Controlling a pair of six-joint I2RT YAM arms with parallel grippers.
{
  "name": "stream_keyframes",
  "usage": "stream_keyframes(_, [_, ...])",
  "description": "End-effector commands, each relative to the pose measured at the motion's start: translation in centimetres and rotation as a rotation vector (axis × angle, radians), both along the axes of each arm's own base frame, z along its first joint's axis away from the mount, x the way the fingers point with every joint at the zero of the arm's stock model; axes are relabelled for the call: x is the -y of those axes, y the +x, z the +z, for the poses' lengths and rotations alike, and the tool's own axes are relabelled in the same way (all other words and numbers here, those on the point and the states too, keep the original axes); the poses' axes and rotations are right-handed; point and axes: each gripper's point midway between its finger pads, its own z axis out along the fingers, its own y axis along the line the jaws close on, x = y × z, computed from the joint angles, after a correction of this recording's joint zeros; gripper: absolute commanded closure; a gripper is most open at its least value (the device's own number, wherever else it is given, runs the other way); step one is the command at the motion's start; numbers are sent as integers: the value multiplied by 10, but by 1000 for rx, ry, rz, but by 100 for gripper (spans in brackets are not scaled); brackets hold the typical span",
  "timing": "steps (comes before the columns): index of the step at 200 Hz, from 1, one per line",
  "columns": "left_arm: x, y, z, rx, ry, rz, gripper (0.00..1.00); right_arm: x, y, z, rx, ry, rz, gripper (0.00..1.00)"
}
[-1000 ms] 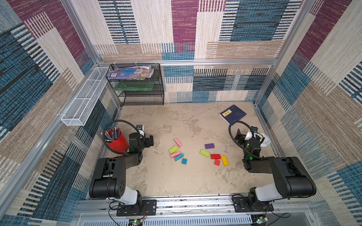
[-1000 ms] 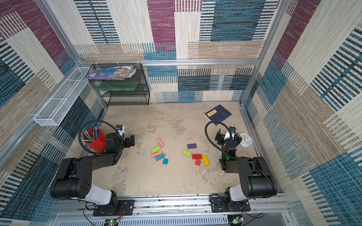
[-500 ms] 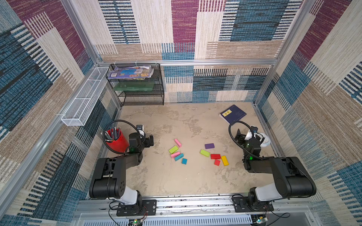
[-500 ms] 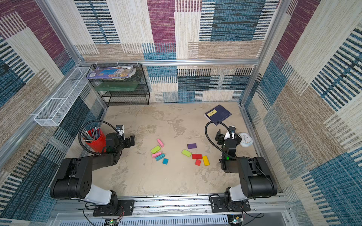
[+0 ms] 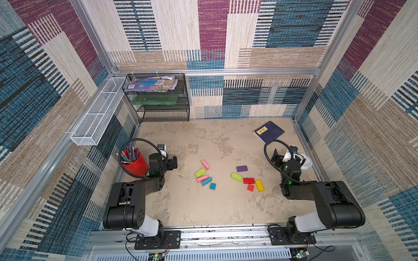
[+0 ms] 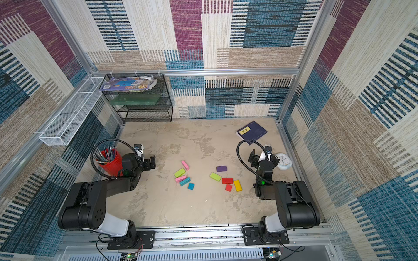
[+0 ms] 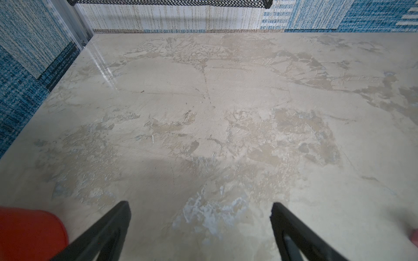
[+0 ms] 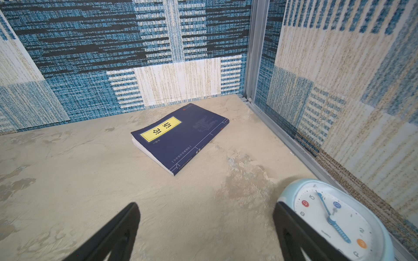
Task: Assemble the letter v with building blocks
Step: Pick up the building block from the center of the board.
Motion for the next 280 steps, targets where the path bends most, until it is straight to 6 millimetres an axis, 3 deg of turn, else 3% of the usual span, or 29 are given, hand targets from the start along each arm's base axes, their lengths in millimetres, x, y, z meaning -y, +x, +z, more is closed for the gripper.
stream_keyframes(1, [0, 3, 5, 19, 3, -5, 1, 0, 2, 8, 34, 15, 0, 5])
stream_keyframes(104, [0, 2, 5, 22, -4, -11, 1, -1, 2, 8, 35, 16, 1, 5])
stream_keyframes(128, [5, 4, 27, -44, -2, -37, 1, 0, 2, 8, 34, 15, 1, 5])
stream_keyframes(156, [14, -1, 35, -44, 16, -62, 1, -1, 2, 8, 32, 15, 2, 5])
stream_keyframes(172, [26, -7, 53, -37, -10, -71, 1, -1, 3, 8, 32, 17, 4, 5])
stream_keyframes(187, [44, -10, 72, 16, -140, -105, 1, -1, 3, 8, 33, 17, 3, 5])
stream_keyframes(216, [103, -13, 91, -25, -453, -342, 1, 0, 2, 8, 35, 21, 6, 5])
stream_keyframes(240, [136, -14, 101, -142, -688, -443, 1, 2, 1, 14, 44, 21, -11, 0])
stream_keyframes(260, [156, -20, 100, -167, -685, -485, 1, 1, 1, 22, 6, -37, -104, 1])
stream_keyframes(280, [167, -29, 101, -136, -605, -527, 1, 4, 19, 28, -129, 21, -171, 4])
